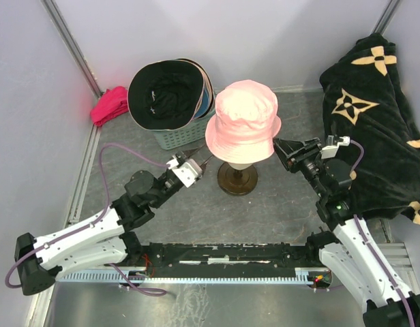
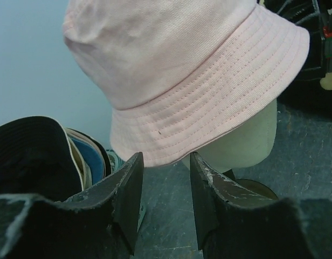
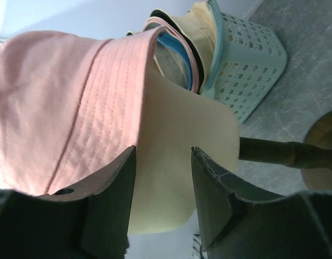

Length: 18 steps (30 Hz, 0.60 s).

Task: Stack the hats
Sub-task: Place the hat on the hat stand, then pick up the hat from the bin.

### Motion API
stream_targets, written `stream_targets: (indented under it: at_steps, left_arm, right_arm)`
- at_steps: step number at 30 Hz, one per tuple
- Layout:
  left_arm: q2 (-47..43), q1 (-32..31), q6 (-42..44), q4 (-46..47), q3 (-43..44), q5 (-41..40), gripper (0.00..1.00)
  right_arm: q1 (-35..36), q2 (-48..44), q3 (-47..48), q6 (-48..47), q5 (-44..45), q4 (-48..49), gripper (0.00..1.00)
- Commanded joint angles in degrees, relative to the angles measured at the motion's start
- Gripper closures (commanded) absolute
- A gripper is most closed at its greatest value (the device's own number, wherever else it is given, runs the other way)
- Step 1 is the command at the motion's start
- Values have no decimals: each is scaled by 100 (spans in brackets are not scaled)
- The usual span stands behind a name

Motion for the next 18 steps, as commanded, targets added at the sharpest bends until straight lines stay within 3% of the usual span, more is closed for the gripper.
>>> stream_targets:
  at_steps: [1, 9, 18]
  left_arm:
    - [-411, 23, -428, -33, 20, -407, 51]
    - [-472, 28, -1032, -170, 627, -1354, 50]
    - [1038, 136, -2336, -762, 2548, -3049, 45]
  right_arm:
    - [-29, -431, 176, -562, 168, -666, 46]
    - [-30, -1027, 1242, -2215, 746, -2456, 46]
    - [-28, -417, 2139, -3439, 967, -2517, 43]
